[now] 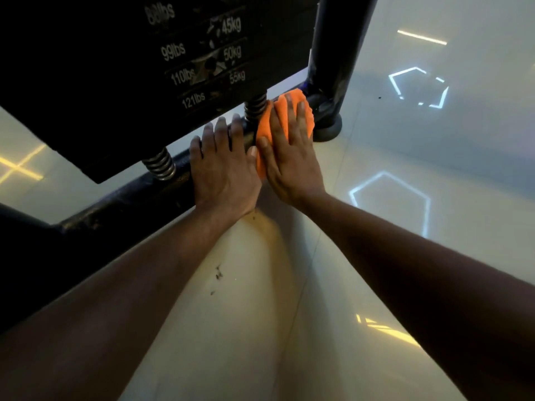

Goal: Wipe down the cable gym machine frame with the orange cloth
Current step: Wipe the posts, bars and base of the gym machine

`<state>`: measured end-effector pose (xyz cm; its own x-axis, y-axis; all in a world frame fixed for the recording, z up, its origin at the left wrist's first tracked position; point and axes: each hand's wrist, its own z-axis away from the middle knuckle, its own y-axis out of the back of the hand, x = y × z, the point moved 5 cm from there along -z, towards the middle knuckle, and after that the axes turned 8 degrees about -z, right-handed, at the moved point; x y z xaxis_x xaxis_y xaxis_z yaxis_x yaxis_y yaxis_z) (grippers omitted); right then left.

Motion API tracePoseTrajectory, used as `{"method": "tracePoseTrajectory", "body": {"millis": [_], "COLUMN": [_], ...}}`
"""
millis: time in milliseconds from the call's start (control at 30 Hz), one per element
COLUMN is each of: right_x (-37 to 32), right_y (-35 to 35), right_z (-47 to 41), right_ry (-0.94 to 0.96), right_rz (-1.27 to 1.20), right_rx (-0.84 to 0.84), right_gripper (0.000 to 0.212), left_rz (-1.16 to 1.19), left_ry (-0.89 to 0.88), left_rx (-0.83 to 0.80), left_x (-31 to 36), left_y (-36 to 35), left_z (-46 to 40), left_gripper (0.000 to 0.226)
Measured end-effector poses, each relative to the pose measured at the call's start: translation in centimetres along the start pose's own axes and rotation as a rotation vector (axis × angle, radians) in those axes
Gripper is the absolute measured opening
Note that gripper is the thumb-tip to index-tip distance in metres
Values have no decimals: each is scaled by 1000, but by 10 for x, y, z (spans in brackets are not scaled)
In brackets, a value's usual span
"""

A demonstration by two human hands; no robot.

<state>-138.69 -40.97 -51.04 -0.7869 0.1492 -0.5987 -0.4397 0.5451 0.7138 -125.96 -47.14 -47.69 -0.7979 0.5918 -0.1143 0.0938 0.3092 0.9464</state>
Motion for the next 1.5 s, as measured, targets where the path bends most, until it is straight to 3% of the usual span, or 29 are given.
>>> {"method": "tracePoseTrajectory", "body": {"millis": [233, 400, 567, 733, 900, 967, 1067, 1233, 1367, 1500], "right_x": [41, 31, 38, 43, 50, 37, 59, 39, 45, 48], "right_y": [41, 31, 49, 46, 53, 34, 48, 39, 43, 51], "right_z": [-33, -20, -40, -36, -46, -25, -34, -37, -35, -44], "right_ry": [-57, 177, 16, 260, 106, 117, 221, 56, 161, 41], "right_rz": [138, 192, 180, 253, 190, 145, 266, 128, 185, 105], "right_rx": [-33, -202, -123, -239, -177, -176, -225, -161, -231, -168], "right_gripper": [68, 65, 63, 66, 65, 65, 68, 64, 64, 63], "left_rz": [-28, -48, -73, -70, -62, -67, -72, -56, -45, -47], "left_ry": [24, 72, 101, 96, 91, 87, 77, 84, 83, 77], "left_rx": [12, 12, 15, 35, 50, 46, 31, 32, 21, 28], "left_x": [4, 8, 11, 9, 9, 8, 9, 8, 10, 9], "left_y": [-1, 2, -2, -1, 0, 0, 0, 0, 2, 4], "left_z": [3, 6, 8, 8, 8, 8, 9, 9, 8, 9], "left_gripper": [65, 64, 65, 64, 64, 65, 65, 66, 66, 66]}}
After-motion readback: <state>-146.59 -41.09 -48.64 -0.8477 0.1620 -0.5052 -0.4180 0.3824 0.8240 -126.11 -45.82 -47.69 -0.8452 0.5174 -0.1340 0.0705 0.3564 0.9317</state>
